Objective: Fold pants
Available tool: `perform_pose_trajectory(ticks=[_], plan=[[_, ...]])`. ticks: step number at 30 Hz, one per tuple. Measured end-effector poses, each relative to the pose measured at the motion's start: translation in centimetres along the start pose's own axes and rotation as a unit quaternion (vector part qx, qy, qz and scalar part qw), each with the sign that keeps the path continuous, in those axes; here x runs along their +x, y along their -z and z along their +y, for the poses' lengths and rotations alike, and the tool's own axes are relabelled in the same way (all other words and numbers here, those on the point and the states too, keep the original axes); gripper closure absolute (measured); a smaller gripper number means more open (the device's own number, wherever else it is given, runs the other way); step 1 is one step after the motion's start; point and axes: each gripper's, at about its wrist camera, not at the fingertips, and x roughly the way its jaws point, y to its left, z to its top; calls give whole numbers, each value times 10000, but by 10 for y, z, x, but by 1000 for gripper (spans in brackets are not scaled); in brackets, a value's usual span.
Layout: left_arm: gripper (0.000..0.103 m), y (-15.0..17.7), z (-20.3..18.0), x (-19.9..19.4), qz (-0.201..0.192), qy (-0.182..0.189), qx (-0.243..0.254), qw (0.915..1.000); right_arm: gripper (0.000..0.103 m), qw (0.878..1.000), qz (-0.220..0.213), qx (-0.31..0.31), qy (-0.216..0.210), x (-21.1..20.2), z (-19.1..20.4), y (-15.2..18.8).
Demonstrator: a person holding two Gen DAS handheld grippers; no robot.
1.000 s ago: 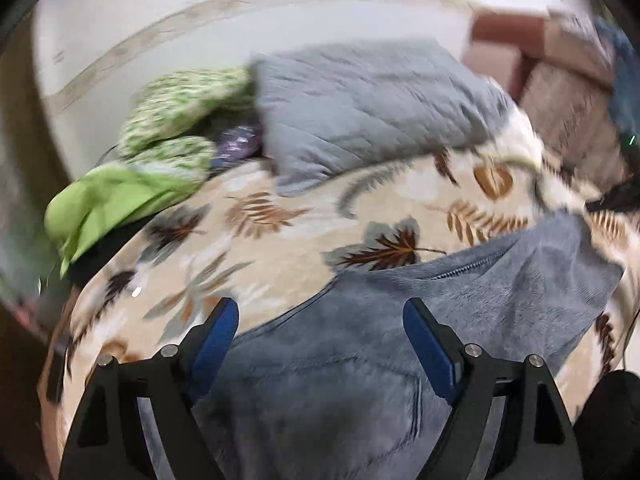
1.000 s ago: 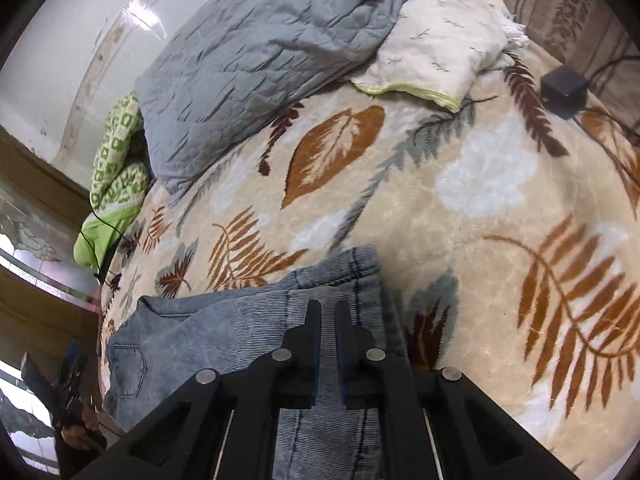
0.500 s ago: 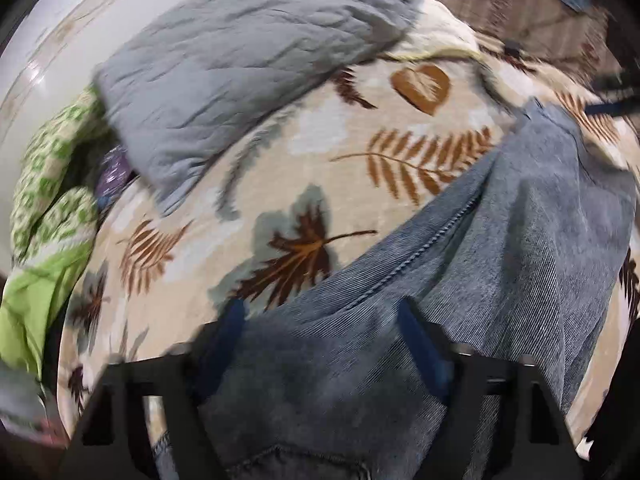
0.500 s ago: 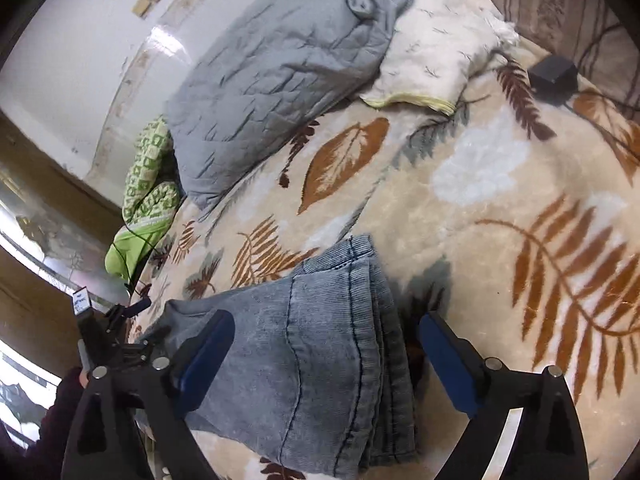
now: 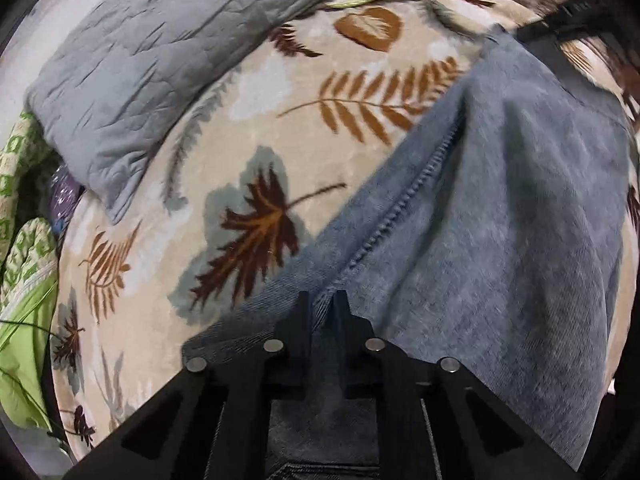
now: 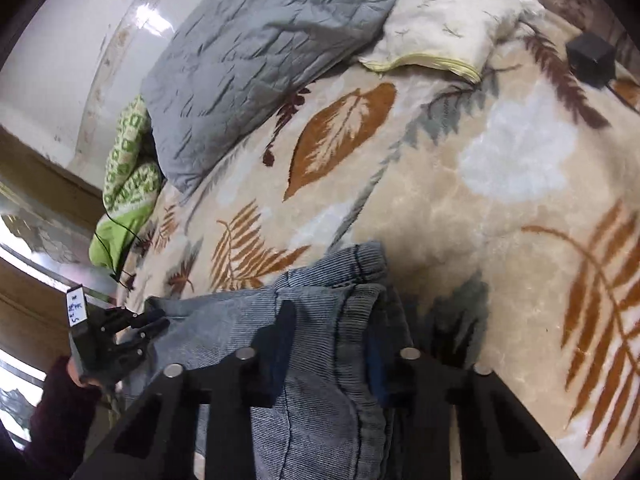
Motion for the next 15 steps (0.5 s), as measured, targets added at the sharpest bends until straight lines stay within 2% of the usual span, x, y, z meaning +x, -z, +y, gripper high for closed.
perform_pose_trajectory(ticks=[2, 8, 11, 12, 14, 15], plan=[[97, 3, -1, -3, -86, 129, 14, 9999, 83, 9999, -133, -92, -23, -7, 3, 1], [99, 4, 10, -7, -162, -87, -90, 9998, 87, 9969, -706, -198, -286, -43, 19, -3], [99, 2, 6, -10, -175, 58, 109, 9998, 87, 9967, -669, -375, -258, -51, 29, -8], [99, 1, 6, -10, -196, 34, 150, 9997, 87, 9965, -674, -469, -150, -52, 32, -7], [99, 0, 7, -10, -189, 5, 139, 9997, 87, 9964, -649, -509, -190, -52, 31, -4], [93, 0, 7, -7, -114, 48, 116, 9999, 87, 9968, -603, -483, -193, -50, 29, -2]])
